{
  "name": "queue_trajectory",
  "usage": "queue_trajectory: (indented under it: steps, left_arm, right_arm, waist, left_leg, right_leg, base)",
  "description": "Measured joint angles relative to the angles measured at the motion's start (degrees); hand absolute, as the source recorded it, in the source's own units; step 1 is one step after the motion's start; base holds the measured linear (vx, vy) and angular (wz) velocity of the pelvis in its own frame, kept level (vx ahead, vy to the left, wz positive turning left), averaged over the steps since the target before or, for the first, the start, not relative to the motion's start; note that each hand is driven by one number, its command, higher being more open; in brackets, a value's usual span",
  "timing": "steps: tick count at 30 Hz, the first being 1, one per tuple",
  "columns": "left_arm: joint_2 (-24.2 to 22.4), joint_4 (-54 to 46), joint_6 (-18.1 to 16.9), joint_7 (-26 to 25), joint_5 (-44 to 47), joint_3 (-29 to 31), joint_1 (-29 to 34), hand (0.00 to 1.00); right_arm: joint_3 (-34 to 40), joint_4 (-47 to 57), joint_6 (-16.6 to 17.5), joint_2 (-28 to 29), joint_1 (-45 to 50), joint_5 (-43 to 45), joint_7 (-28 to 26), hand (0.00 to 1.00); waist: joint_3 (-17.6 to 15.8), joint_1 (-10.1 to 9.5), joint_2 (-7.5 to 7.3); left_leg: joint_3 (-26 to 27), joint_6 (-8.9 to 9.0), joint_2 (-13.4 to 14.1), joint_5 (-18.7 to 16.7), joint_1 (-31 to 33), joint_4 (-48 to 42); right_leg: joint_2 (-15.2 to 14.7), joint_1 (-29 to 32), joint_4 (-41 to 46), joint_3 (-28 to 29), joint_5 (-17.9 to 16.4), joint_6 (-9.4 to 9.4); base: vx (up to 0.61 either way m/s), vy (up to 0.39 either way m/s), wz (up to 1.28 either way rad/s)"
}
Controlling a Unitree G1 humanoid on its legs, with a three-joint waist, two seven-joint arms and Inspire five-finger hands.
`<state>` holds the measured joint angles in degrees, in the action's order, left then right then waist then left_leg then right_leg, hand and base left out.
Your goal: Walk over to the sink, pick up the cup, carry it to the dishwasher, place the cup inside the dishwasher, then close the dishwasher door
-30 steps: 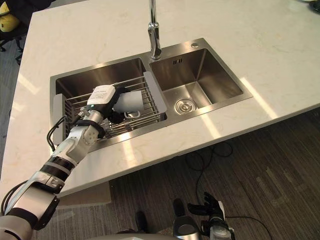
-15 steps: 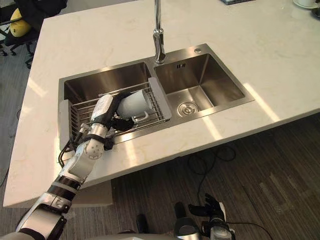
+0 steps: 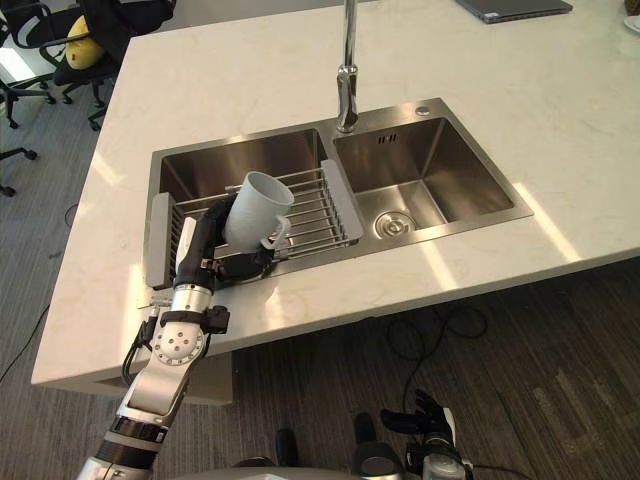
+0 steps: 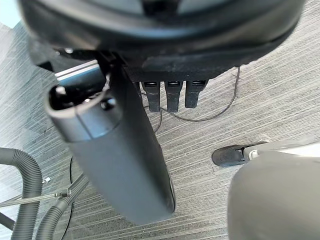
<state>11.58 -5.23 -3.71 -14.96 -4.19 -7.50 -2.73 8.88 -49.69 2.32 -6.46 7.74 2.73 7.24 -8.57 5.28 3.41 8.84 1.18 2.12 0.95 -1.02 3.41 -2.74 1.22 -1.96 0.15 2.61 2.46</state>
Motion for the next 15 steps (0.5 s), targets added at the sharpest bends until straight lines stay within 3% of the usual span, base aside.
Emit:
queue_trajectory:
  steps: [15]
  left_arm:
    - [-5.8,-8.9,-2.8,0.4,12.6,2.5,9.6,0.3]
  right_arm:
    - [2.1,0.0,0.2,1.6,0.4,0.0,0.3,0.9]
  waist:
    - [1.6,-2.43,-0.89]
  left_leg:
    - [1.1,-0.24,0.6,-1.1,-0.3,-1.1]
  right_leg:
    - [0.5,0.5,1.8,1.2,-1.4,-0.07]
  base:
    - [0.01,-0.006,-0.04]
